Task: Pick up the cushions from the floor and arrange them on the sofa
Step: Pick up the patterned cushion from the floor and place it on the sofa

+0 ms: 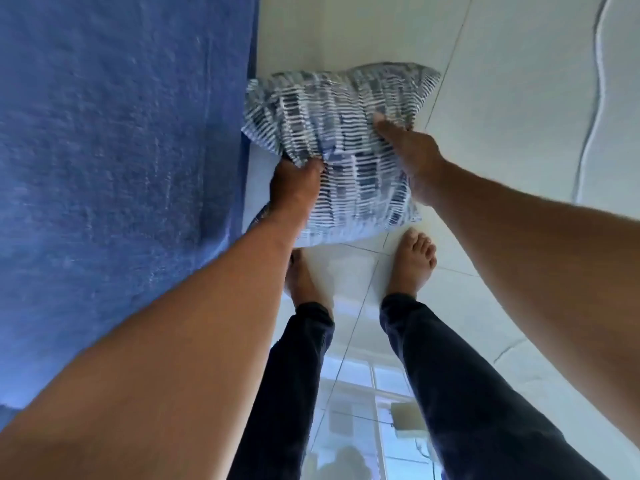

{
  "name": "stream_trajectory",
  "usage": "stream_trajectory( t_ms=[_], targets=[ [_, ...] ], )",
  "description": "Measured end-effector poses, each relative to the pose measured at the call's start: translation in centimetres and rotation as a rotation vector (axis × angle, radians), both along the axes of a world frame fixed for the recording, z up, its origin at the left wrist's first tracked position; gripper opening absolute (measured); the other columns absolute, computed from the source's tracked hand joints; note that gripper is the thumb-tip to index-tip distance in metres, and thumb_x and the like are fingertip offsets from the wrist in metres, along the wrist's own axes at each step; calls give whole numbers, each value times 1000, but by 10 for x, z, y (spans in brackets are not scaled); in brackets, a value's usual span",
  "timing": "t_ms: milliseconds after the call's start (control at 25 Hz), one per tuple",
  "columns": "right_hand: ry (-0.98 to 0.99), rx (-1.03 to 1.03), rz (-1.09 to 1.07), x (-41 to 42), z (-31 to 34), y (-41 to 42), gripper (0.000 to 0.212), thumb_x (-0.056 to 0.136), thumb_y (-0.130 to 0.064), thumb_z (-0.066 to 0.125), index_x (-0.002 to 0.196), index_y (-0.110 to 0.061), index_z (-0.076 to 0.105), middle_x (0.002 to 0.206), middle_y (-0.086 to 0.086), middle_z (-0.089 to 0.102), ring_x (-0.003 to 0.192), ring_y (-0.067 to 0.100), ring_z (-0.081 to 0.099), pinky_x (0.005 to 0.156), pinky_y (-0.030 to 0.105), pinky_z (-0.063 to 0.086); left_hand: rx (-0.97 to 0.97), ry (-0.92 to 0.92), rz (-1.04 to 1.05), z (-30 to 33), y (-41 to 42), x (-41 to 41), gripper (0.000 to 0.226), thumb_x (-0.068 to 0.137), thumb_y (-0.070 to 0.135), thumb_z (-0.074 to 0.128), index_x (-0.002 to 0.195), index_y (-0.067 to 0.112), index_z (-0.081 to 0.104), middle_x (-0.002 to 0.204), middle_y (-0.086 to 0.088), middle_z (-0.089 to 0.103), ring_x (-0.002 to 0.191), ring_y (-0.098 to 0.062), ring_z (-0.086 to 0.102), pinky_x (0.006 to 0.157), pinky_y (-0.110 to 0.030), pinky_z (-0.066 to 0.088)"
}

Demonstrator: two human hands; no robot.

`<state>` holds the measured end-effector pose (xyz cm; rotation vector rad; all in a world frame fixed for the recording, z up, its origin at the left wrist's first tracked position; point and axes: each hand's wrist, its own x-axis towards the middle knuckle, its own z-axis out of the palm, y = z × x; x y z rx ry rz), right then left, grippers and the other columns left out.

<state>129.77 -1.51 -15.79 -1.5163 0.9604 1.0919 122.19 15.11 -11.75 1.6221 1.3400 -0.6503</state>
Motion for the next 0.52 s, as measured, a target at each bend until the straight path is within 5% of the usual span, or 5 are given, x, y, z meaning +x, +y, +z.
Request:
stream_trajectory(
  t_ms=[120,320,520],
  targets=[
    [-119,-74,-12,-1,69,-32,51,73,-55,89,107,-17,78,112,4,81,100,25,78,101,46,59,-87,-60,-83,65,-28,7,40,91,30,64,126,13,72,131,-14,74,122,-37,66,104,-47,53],
    [-332,-93,49,7,229,-75,57,69,-68,84,110,-29,79,111,-10,81,105,12,76,105,42,56,-129,-187,-92,214,-59,23,46,79,41,59,116,18,72,115,-4,77,112,-32,68,101,-45,55],
    [-489,-24,37,20,385,-81,42,67,-58,90,98,-31,82,97,-15,84,92,7,80,94,39,62,-155,-309,73,365,-54,17,42,76,35,72,116,23,68,111,5,79,107,-20,74,102,-46,57]
  ],
)
